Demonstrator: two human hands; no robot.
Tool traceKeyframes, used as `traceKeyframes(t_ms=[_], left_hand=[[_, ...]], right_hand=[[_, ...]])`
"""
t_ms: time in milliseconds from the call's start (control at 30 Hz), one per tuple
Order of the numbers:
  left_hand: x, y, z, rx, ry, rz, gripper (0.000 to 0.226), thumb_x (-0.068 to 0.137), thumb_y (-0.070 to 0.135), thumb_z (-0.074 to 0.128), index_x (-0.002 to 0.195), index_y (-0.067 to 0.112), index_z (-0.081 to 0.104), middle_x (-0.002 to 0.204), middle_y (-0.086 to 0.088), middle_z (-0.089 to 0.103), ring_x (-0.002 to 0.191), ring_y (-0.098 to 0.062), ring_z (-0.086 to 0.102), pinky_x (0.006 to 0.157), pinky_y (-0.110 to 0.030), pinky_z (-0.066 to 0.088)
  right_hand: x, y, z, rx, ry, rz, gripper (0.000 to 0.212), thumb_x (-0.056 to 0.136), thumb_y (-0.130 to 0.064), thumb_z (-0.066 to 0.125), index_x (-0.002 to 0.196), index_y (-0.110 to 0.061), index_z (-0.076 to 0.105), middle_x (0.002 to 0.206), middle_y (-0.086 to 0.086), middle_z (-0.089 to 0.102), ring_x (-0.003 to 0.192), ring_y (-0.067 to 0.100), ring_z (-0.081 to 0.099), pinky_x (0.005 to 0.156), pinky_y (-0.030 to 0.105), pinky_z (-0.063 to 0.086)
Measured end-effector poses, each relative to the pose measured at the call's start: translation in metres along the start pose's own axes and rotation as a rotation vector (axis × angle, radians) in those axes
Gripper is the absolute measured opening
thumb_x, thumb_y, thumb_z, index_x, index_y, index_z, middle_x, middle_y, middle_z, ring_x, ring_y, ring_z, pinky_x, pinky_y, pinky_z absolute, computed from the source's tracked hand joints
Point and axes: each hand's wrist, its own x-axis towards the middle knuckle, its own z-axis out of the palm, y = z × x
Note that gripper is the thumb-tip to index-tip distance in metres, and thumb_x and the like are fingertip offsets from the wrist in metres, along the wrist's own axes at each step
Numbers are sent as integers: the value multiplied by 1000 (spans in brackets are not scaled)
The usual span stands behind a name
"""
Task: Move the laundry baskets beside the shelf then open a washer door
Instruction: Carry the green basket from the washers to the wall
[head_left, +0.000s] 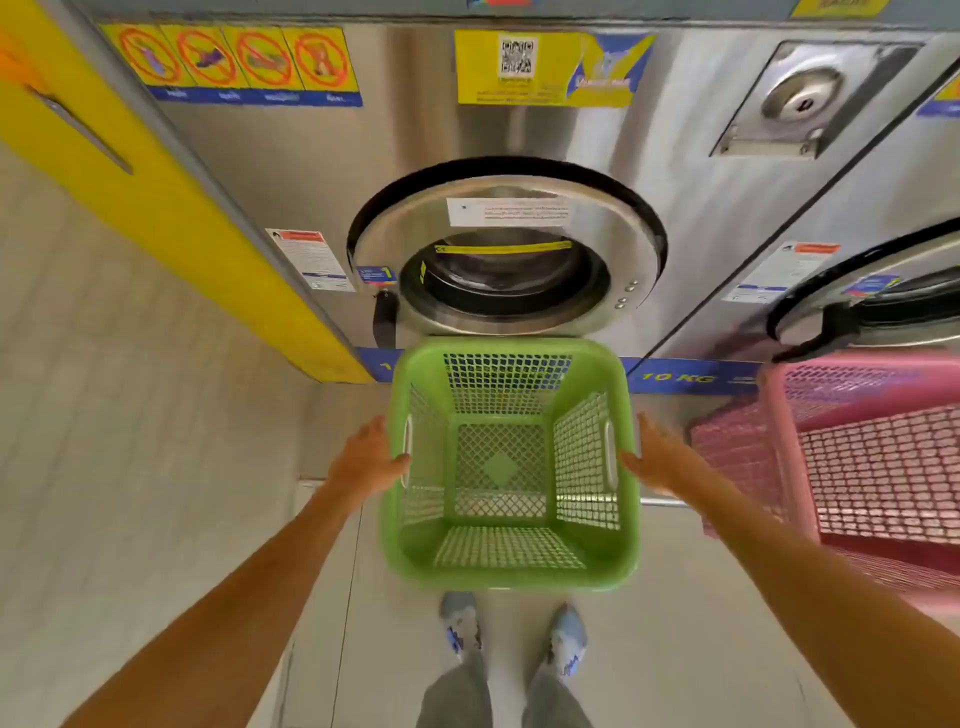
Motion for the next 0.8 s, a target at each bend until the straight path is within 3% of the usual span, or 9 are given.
traceKeyframes(t_ms=[167, 267, 367, 467, 533, 633, 700, 733, 800], left_hand=[[46, -26, 36, -186, 34, -18, 72, 92, 23, 69, 149, 7, 29, 137, -21, 53, 121, -39, 57, 100, -50, 49], [64, -34, 56, -269, 59, 14, 71, 91, 18, 72, 146, 5, 30, 135, -21, 57, 118, -41, 61, 97, -46, 51], [76, -36, 74, -311, 116, 2, 65, 94, 14, 66, 145, 4, 27, 130, -25, 60, 108, -45, 65, 82, -43, 54], [81, -36, 85, -336, 219, -27, 49, 97, 9, 57, 139, 3, 32, 118, -29, 64, 88, -45, 68, 70, -48, 58], [82, -38, 89, -342, 237, -30, 47, 98, 7, 55, 139, 5, 32, 116, -26, 65, 76, -39, 67, 60, -41, 56], [75, -41, 93, -343, 238, -41, 46, 98, 6, 55, 138, 6, 32, 115, -25, 66, 72, -33, 65, 56, -35, 54], [63, -47, 99, -348, 273, -60, 45, 97, 7, 55, 137, 6, 34, 113, -23, 67, 63, -21, 60, 48, -22, 46], [54, -51, 104, -349, 289, -70, 46, 97, 7, 56, 138, 6, 35, 112, -22, 68, 60, -16, 59, 47, -16, 42], [30, -60, 114, -378, 315, -94, 47, 97, 9, 58, 139, 8, 36, 114, -19, 68, 70, -24, 67, 56, -23, 48]], right_hand=[[44, 6, 51, 261, 122, 88, 64, 93, -10, 69, 148, 0, 39, 131, 31, 61, 116, 46, 64, 96, 46, 52], [56, 12, 76, 311, 169, 122, 72, 93, -7, 65, 153, 1, 27, 133, 36, 57, 116, 53, 62, 98, 54, 51], [58, 16, 96, 340, 249, 130, 76, 95, -3, 56, 159, 1, 16, 124, 43, 58, 107, 59, 62, 90, 58, 53], [57, 12, 101, 362, 321, 124, 66, 95, 1, 51, 154, 1, 21, 107, 44, 63, 87, 56, 66, 74, 54, 54], [57, 12, 104, 328, 337, 121, 62, 95, 1, 50, 151, 1, 23, 103, 41, 64, 78, 50, 64, 67, 45, 49], [54, 15, 102, 295, 331, 104, 57, 95, -2, 51, 146, -1, 26, 104, 39, 65, 84, 54, 66, 67, 43, 45], [49, 16, 101, 245, 355, 78, 54, 94, -5, 52, 143, -2, 29, 102, 37, 66, 83, 54, 67, 65, 44, 44], [44, 16, 101, 224, 375, 63, 52, 94, -6, 53, 141, -3, 31, 99, 36, 67, 80, 53, 67, 63, 41, 42], [30, 18, 103, 203, 396, 19, 51, 93, -8, 54, 139, -4, 33, 93, 34, 68, 74, 50, 67, 60, 38, 40]])
